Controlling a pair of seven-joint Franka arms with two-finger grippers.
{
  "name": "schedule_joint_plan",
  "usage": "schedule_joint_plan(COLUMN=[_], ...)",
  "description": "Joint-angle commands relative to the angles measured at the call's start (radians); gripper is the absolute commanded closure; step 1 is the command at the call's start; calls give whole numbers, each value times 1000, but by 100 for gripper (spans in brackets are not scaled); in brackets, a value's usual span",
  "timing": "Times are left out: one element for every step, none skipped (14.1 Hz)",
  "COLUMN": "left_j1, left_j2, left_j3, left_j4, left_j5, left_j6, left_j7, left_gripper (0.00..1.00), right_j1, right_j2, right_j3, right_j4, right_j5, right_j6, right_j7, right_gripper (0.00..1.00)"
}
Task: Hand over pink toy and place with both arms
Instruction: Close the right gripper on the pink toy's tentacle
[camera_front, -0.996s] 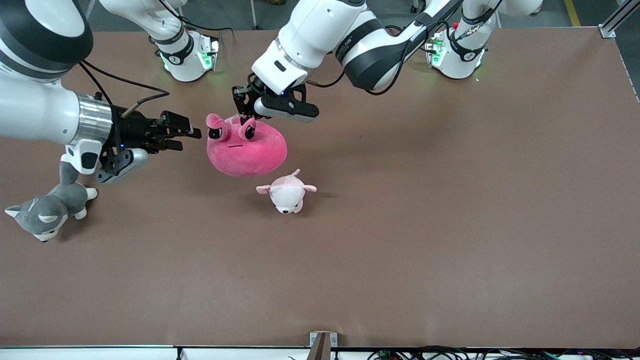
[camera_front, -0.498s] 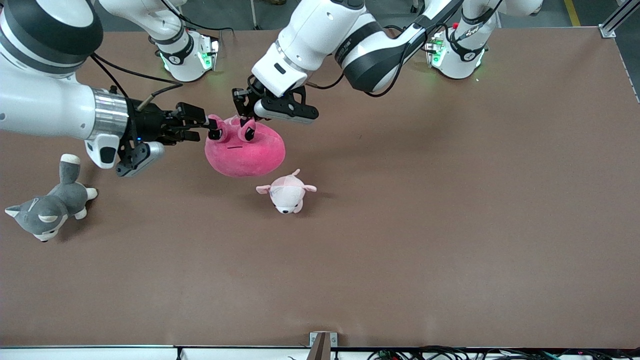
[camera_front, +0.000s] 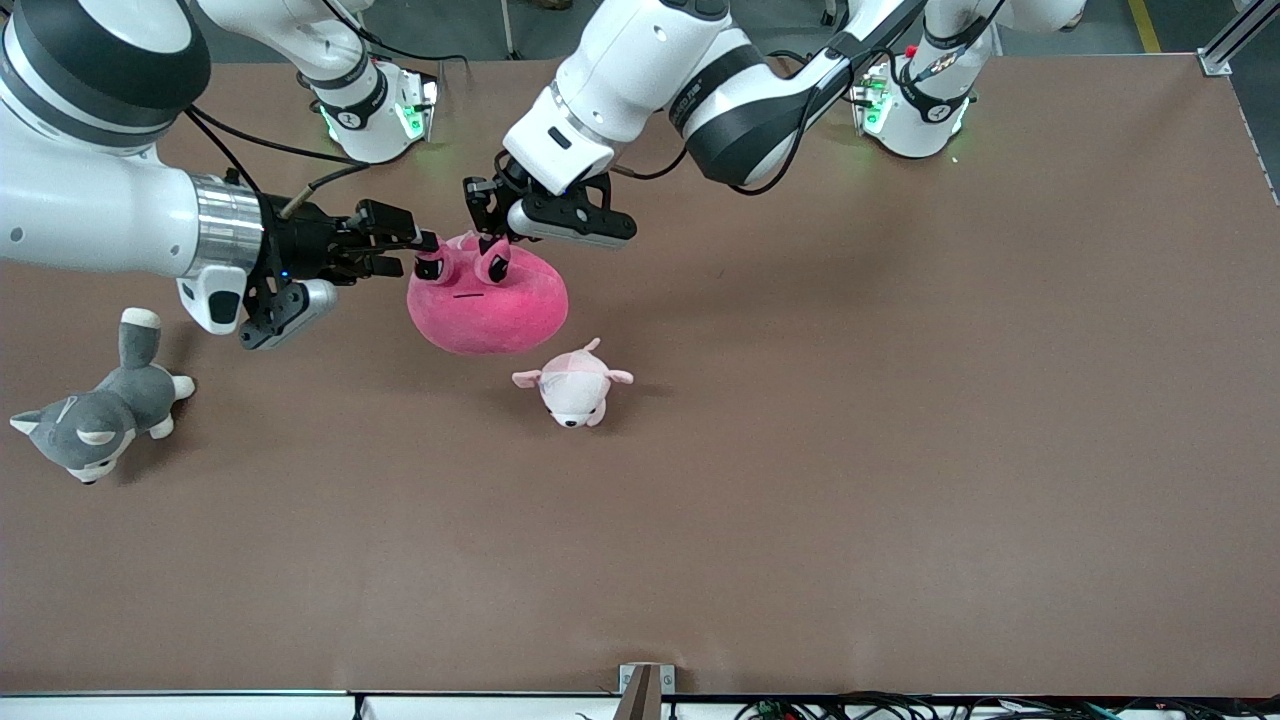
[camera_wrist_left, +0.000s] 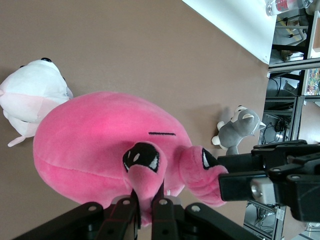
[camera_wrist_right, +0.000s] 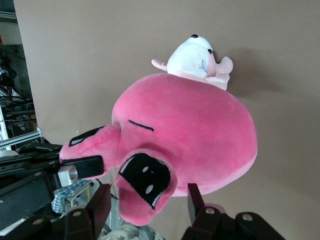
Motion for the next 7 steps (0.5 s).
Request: schedule_joint_plan(left_j1=[-13, -13, -13, -13, -13, -13, -13], left_j2=[15, 15, 15, 15, 15, 15, 15], left_j3=[8, 8, 8, 8, 8, 8, 8], left_j4=[34, 34, 34, 34, 34, 34, 34], left_j5=[-7, -7, -7, -7, -7, -7, -7], left_j6=[11, 11, 11, 12, 12, 20, 26], left_j7=[-8, -8, -7, -5, -3, -3, -5], left_gripper=[100, 100, 100, 100, 100, 100, 100], right_j1=[20, 22, 28, 31, 31, 31, 29], right_j2=[-2, 1, 12, 13, 15, 18, 18], right_j3=[-6, -6, -6, -6, -6, -6, -6], right_j4=[-5, -5, -5, -5, -5, -5, -3], right_j5=[16, 16, 16, 14, 13, 14, 14], right_j6=[3, 4, 9, 9, 7, 7, 9], right_j7=[13, 13, 13, 12, 10, 4, 1], right_gripper=[30, 30, 30, 30, 32, 42, 56])
